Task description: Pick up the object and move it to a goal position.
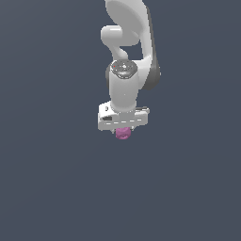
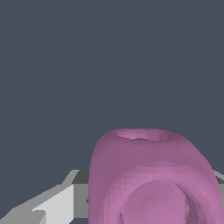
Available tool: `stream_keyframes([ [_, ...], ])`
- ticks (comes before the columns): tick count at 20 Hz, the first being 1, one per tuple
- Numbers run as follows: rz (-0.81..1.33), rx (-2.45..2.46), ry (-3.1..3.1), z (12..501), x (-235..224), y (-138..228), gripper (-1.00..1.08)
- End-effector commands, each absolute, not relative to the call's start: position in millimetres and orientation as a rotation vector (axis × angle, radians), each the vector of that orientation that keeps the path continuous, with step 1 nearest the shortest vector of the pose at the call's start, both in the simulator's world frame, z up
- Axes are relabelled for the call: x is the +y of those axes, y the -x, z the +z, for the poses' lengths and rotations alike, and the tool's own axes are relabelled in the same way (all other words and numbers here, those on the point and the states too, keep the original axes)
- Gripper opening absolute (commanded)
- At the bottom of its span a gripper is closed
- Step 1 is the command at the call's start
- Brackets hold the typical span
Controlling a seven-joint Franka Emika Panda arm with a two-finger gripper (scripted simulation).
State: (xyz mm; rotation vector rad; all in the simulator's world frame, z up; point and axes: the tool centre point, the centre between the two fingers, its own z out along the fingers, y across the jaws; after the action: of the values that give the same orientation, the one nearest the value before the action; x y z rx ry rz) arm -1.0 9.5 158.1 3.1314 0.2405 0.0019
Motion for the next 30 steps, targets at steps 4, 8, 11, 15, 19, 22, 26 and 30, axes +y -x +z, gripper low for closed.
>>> stream_keyframes([
  [4, 0.001, 0.24, -3.131, 202.5, 41.4, -24.8, -1.0],
  [8, 0.001, 0.24, -3.131, 229.4, 60.9, -41.3, -1.0],
  [11, 0.001, 0.24, -3.131, 247.3, 73.8, -52.3, -1.0],
  [15, 0.001, 0.239, -3.132, 268.2, 88.8, -65.9, -1.0],
  [19, 0.001, 0.239, -3.132, 286.8, 102.4, -77.9, -1.0],
  [22, 0.001, 0.239, -3.132, 299.3, 111.5, -86.0, -1.0],
  [26, 0.0, 0.239, -3.132, 313.9, 121.9, -95.9, -1.0],
  [30, 0.0, 0.239, -3.132, 326.7, 131.2, -104.4, -1.0],
])
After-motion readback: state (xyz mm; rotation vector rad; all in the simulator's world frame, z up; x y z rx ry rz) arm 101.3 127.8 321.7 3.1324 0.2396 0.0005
